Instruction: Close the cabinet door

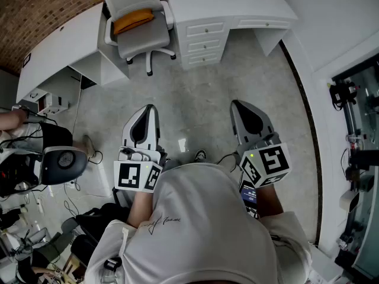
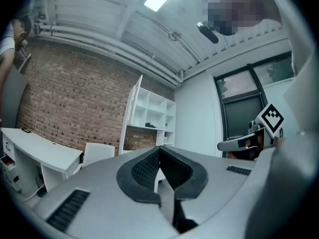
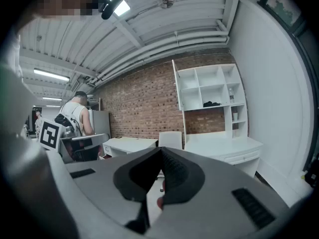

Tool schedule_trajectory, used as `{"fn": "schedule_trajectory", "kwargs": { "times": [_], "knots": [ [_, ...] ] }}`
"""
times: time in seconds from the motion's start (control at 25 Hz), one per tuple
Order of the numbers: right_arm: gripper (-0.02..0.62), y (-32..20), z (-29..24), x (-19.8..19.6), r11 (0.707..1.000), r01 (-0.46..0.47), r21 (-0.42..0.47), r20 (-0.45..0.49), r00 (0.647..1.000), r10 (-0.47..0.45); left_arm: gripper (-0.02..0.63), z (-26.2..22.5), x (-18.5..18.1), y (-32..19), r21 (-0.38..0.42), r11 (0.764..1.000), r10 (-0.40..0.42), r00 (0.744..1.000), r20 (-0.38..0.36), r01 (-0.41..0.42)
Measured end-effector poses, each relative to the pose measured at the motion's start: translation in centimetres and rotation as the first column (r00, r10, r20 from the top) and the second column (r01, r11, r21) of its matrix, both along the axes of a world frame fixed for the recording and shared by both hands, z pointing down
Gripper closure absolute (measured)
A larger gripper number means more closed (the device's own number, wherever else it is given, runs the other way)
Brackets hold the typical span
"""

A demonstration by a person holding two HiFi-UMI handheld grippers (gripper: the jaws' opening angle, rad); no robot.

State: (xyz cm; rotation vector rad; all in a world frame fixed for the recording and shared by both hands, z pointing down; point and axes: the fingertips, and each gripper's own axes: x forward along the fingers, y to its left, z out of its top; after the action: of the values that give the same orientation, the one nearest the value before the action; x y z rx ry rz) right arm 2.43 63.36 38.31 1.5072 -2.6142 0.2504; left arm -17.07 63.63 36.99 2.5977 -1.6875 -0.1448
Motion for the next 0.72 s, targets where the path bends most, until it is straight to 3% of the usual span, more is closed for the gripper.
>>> {"fn": "schedule_trajectory", "kwargs": {
  "times": [0.24, 0.72],
  "knots": [
    [0.572, 0.9, 1.0, 0.9, 0.999, -0.006, -0.036, 0.0, 1.0, 0.006, 0.589, 0.5, 1.3, 0.2, -0.051, 0.999, 0.02, 1.0, -0.002, -0.02],
    [0.572, -0.5, 1.8, 3.2, 0.998, -0.033, -0.06, 0.035, 0.999, 0.035, 0.589, 0.7, 3.1, -1.9, -0.042, 0.997, -0.061, 0.996, 0.064, 0.064]
  ]
}}
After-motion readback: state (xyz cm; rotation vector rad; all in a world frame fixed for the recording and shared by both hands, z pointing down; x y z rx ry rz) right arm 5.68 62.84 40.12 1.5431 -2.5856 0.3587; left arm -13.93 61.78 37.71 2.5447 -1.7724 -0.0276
